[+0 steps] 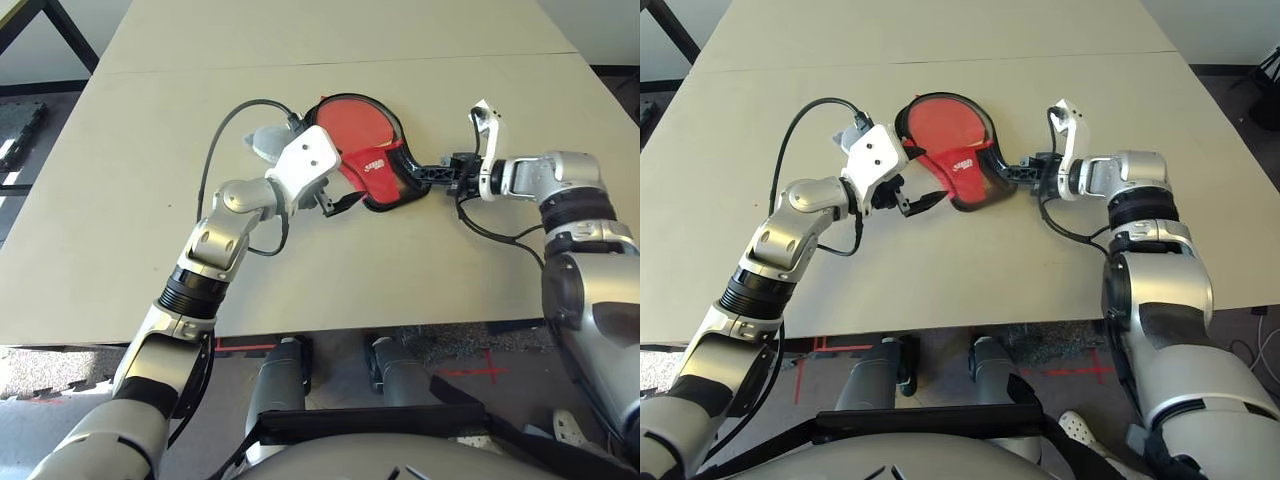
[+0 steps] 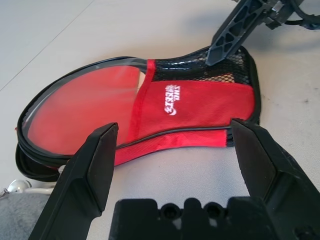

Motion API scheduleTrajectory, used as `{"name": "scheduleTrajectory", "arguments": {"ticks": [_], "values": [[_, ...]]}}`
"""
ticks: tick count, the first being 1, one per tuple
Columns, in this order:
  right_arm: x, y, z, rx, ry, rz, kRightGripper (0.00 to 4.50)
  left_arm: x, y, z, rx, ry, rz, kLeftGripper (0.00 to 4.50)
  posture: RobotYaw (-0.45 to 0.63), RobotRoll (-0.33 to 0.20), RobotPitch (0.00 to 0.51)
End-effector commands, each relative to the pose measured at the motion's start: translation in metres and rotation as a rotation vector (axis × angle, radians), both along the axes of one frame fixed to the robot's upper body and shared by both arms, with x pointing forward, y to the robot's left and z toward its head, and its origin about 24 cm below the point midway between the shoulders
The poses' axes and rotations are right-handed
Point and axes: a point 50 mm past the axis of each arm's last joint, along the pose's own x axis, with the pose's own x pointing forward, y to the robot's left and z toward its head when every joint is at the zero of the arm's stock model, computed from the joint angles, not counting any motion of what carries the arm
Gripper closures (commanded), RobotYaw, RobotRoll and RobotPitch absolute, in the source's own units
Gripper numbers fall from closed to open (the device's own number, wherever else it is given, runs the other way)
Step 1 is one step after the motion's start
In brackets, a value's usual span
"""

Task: Store the ping-pong paddle in its case and zip it.

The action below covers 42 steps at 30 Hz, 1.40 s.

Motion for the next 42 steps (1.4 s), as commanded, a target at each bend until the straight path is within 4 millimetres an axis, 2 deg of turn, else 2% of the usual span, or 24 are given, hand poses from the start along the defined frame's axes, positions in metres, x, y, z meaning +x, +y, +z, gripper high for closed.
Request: {"name": "scheduleTrajectory", "arguments": {"ticks": [1, 8, 14, 23, 30, 42], "values": [[-0.019, -0.013, -0.007, -0.008, 0.07, -0.013, 4.48, 0.0, -0.001, -0.004, 0.004, 0.004, -0.001, 0.0, 0.03, 0.0, 0.203], [-0.045, -0.026, 0.002, -0.013, 0.077, -0.011, 4.48, 0.002, -0.003, -0.006, 0.004, 0.003, -0.008, 0.0, 0.01, 0.0, 0.196], [-0.07, -0.037, 0.0, -0.011, 0.099, -0.02, 4.48, 0.003, -0.006, -0.007, 0.001, 0.001, -0.019, 0.0, -0.01, 0.0, 0.187], [-0.098, -0.041, 0.001, 0.014, 0.119, -0.031, 4.48, 0.006, -0.01, -0.009, -0.005, -0.001, -0.032, 0.0, -0.03, 0.0, 0.186], [-0.113, -0.037, -0.006, 0.025, 0.133, -0.056, 4.48, 0.008, -0.013, -0.009, -0.011, -0.003, -0.037, 0.0, -0.03, 0.0, 0.186], [-0.126, -0.028, -0.015, 0.031, 0.159, -0.037, 4.48, 0.008, -0.013, -0.011, -0.013, -0.003, -0.034, 0.0, -0.02, 0.0, 0.193]]}}
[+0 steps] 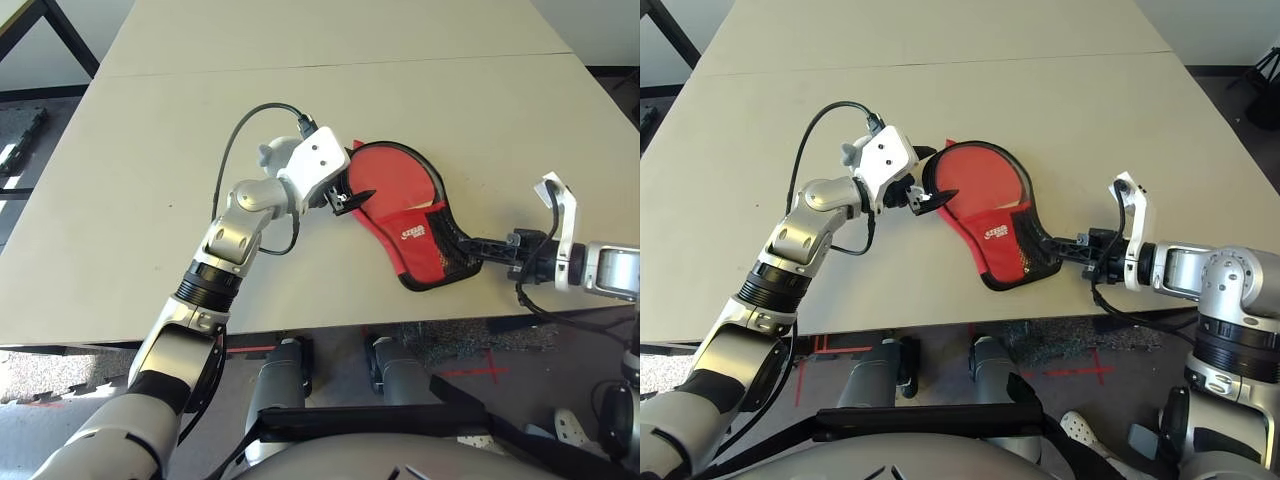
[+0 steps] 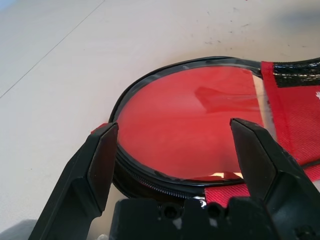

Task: Store the ping-pong paddle in its case and zip it.

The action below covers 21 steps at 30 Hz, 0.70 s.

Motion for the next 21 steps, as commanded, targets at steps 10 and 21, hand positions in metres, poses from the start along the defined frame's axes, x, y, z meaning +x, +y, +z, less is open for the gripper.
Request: {"name": "scheduleTrajectory", "arguments": {"ticks": [10, 21], "values": [[-0.001, -0.002, 0.005, -0.044, -0.024, 0.039, 4.25, -0.003, 0.006, -0.001, 0.034, 0.011, -0.02, 0.0, -0.02, 0.0, 0.19], [0.012, -0.03, 0.05, -0.159, -0.171, 0.154, 0.41, -0.006, 0.009, 0.006, 0.041, 0.01, -0.036, 0.0, -0.01, 0.0, 0.191]]}}
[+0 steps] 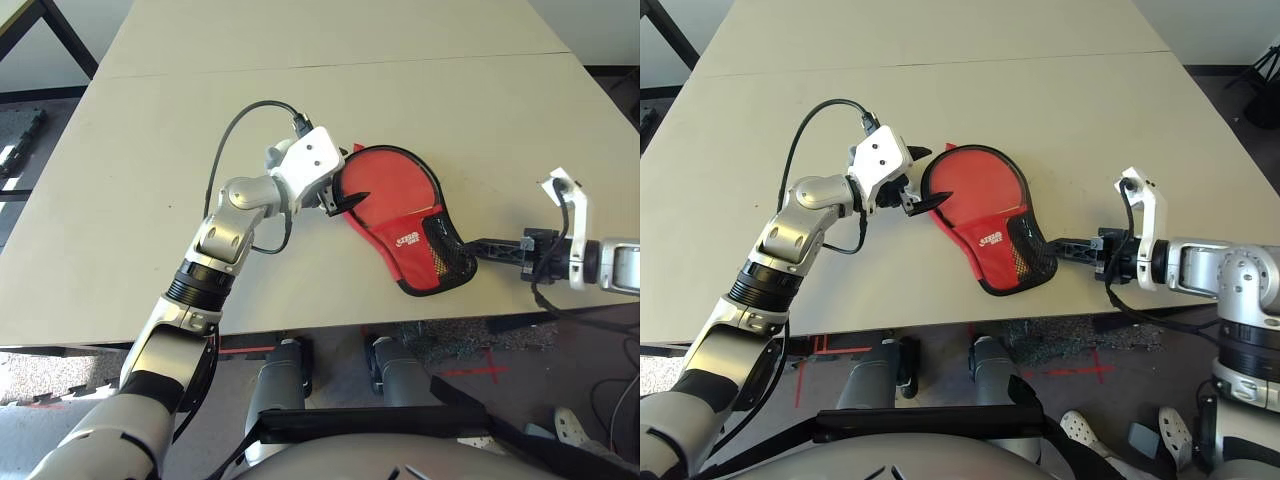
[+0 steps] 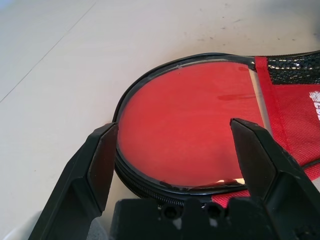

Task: Store the ping-pong paddle in its case and zip it.

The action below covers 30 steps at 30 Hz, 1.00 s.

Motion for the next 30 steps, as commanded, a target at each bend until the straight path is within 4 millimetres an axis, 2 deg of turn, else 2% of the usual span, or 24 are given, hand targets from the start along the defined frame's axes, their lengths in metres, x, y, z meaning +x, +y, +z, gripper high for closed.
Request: {"name": "scheduleTrajectory", "arguments": {"ticks": [1, 4, 6, 10, 13, 16, 20, 25, 26, 30], "values": [[0.008, -0.008, 0.016, -0.048, -0.099, 0.071, 0.03, -0.004, 0.002, -0.001, 0.006, 0.009, -0.01, 0.0, -0.01, 0.0, 0.191], [0.022, -0.022, 0.022, -0.172, -0.265, 0.146, 0.03, -0.004, 0.002, 0.0, 0.009, 0.008, -0.009, 0.0, -0.01, 0.0, 0.191], [0.035, -0.026, 0.026, -0.193, -0.366, 0.179, 0.03, -0.004, 0.003, 0.001, 0.009, 0.007, -0.008, 0.0, -0.01, 0.0, 0.185], [0.066, -0.026, 0.029, -0.246, -0.439, 0.214, 0.03, -0.004, 0.004, 0.002, 0.013, 0.006, -0.004, 0.0, 0.01, 0.0, 0.188], [0.087, -0.014, 0.027, -0.338, -0.507, 0.356, 0.03, -0.006, 0.007, 0.003, 0.017, 0.005, 0.007, 0.0, 0.02, 0.0, 0.191], [0.102, -0.004, 0.026, -0.34, -0.534, 0.422, 0.03, -0.007, 0.009, 0.003, 0.02, 0.005, 0.015, 0.0, 0.03, 0.0, 0.191], [0.118, 0.021, 0.021, -0.323, -0.581, 0.522, 0.03, -0.01, 0.013, 0.004, 0.025, 0.004, 0.034, 0.0, 0.07, 0.0, 0.193], [0.127, 0.044, 0.01, -0.324, -0.608, 0.593, 0.03, -0.011, 0.017, 0.006, 0.032, 0.0, 0.055, 0.0, 0.07, 0.0, 0.193], [0.128, 0.049, 0.007, -0.324, -0.608, 0.605, 0.03, -0.011, 0.019, 0.006, 0.034, -0.002, 0.058, 0.0, 0.1, 0.0, 0.193], [0.128, 0.062, -0.011, -0.338, -0.583, 0.649, 0.03, -0.011, 0.024, 0.011, 0.044, -0.017, 0.086, 0.0, 0.11, 0.0, 0.193]]}}
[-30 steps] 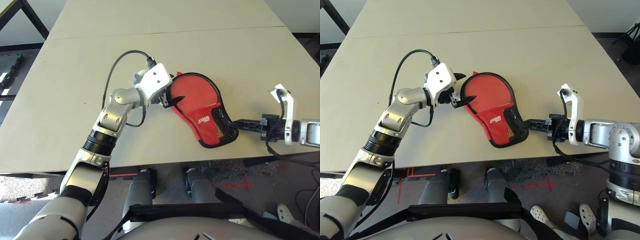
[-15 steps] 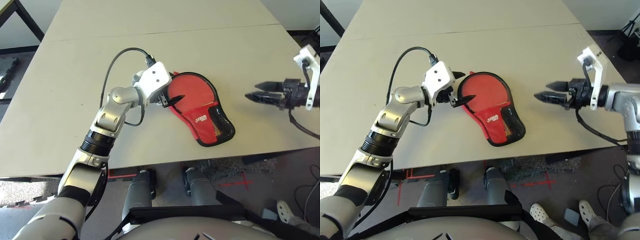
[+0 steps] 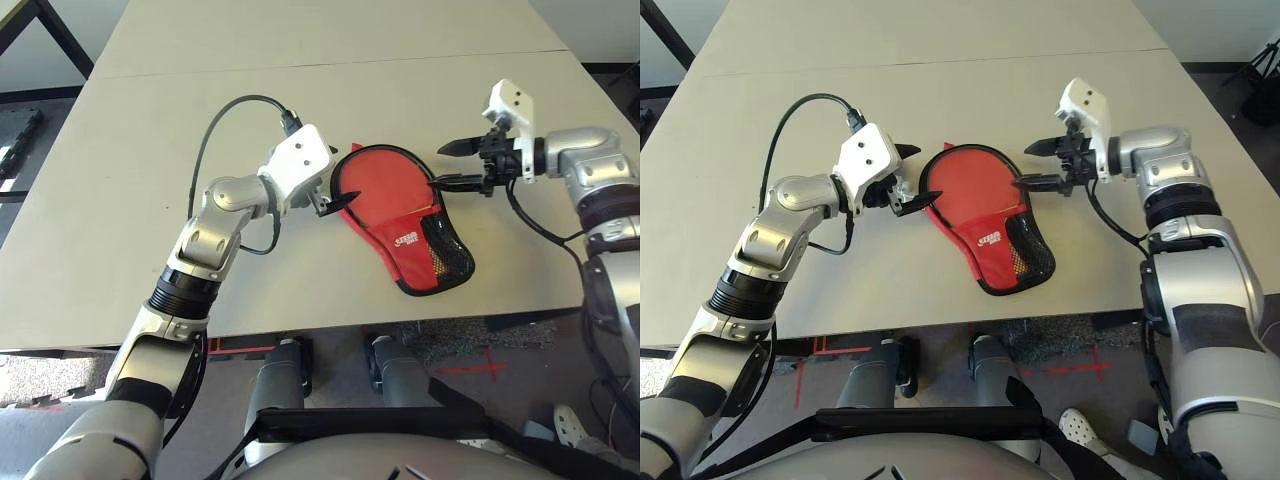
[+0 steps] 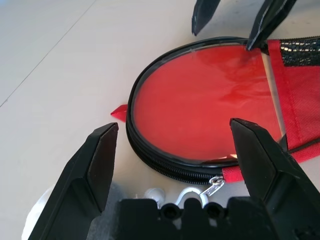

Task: Store the ping-pong paddle in its case and zip it.

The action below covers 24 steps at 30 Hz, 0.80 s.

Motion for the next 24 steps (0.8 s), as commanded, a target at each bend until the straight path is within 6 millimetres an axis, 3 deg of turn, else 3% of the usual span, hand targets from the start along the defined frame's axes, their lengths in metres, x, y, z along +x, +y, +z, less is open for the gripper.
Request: {"name": "scheduleTrajectory", "arguments": {"ticks": [1, 9, 19, 24], "values": [[0.0, 0.006, -0.011, -0.038, 0.008, 0.015, 0.03, -0.002, 0.005, 0.003, 0.005, -0.007, 0.025, 0.0, 0.12, 0.0, 0.195], [-0.001, 0.015, -0.033, -0.046, 0.027, -0.017, 0.03, 0.005, 0.019, 0.014, 0.052, -0.034, 0.09, 0.0, 0.12, 0.0, 0.2], [-0.003, 0.016, -0.039, -0.045, 0.034, -0.017, 0.03, 0.023, 0.043, 0.022, 0.121, -0.035, 0.213, 0.0, 0.11, 0.0, 0.201], [-0.003, 0.016, -0.04, -0.039, 0.035, -0.017, 0.03, 0.032, 0.053, 0.016, 0.167, 0.016, 0.262, 0.0, 0.1, 0.0, 0.201]]}}
